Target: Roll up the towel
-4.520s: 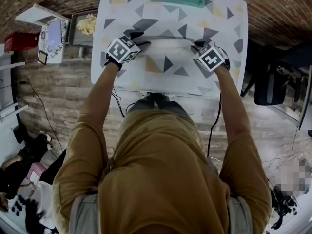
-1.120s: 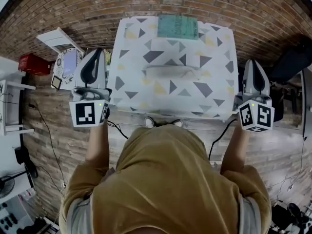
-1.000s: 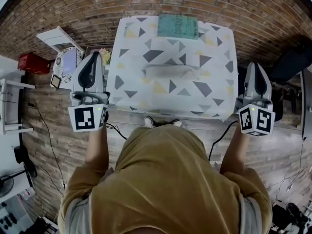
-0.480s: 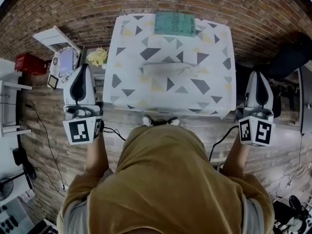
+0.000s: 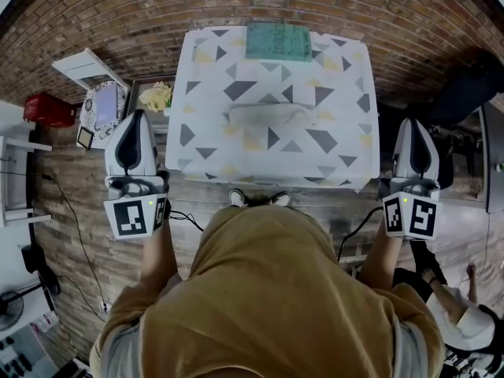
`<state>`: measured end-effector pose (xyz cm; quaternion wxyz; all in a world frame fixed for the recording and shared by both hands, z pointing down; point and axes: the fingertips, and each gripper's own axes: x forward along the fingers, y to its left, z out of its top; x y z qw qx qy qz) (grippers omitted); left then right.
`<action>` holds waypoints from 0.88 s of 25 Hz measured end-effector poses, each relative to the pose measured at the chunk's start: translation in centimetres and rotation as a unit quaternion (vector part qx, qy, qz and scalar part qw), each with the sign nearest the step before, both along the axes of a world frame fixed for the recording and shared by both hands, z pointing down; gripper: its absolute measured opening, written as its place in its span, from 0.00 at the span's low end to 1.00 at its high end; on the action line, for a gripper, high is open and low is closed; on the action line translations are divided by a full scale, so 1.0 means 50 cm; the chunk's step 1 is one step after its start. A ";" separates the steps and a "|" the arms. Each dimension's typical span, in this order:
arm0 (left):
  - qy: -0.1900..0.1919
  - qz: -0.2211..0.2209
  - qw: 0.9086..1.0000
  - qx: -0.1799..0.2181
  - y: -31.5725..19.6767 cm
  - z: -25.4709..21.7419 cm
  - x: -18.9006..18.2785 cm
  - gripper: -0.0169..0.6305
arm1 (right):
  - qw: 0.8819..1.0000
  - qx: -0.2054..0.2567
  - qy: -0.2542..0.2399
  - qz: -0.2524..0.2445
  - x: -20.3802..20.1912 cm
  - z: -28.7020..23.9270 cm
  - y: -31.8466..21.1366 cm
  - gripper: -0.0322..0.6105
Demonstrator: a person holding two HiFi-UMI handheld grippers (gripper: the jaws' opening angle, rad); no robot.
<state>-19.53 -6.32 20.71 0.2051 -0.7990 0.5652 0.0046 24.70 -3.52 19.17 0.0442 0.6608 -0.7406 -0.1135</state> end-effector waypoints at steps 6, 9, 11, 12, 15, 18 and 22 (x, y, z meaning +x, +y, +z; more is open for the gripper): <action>0.002 0.009 1.000 -0.002 -0.003 0.001 0.010 0.13 | 1.000 -0.003 -0.002 -0.002 -0.006 0.008 0.002 0.06; 0.001 0.013 1.000 -0.004 -0.005 0.003 0.016 0.12 | 1.000 -0.006 -0.001 -0.003 -0.009 0.011 0.000 0.05; 0.003 0.015 1.000 -0.007 -0.005 0.009 0.020 0.13 | 1.000 -0.009 -0.001 -0.003 -0.010 0.016 -0.001 0.05; 0.004 0.016 1.000 -0.008 -0.005 0.011 0.021 0.12 | 1.000 -0.010 -0.001 -0.004 -0.011 0.018 0.000 0.05; 0.006 0.017 1.000 -0.011 -0.005 0.016 0.022 0.13 | 1.000 -0.012 -0.003 -0.008 -0.016 0.024 -0.002 0.05; 0.005 0.019 1.000 -0.013 -0.004 0.019 0.026 0.12 | 1.000 -0.015 -0.004 -0.012 -0.020 0.030 -0.004 0.05; 0.004 0.017 1.000 -0.014 0.000 0.022 0.029 0.13 | 1.000 -0.016 -0.010 -0.014 -0.018 0.040 -0.003 0.05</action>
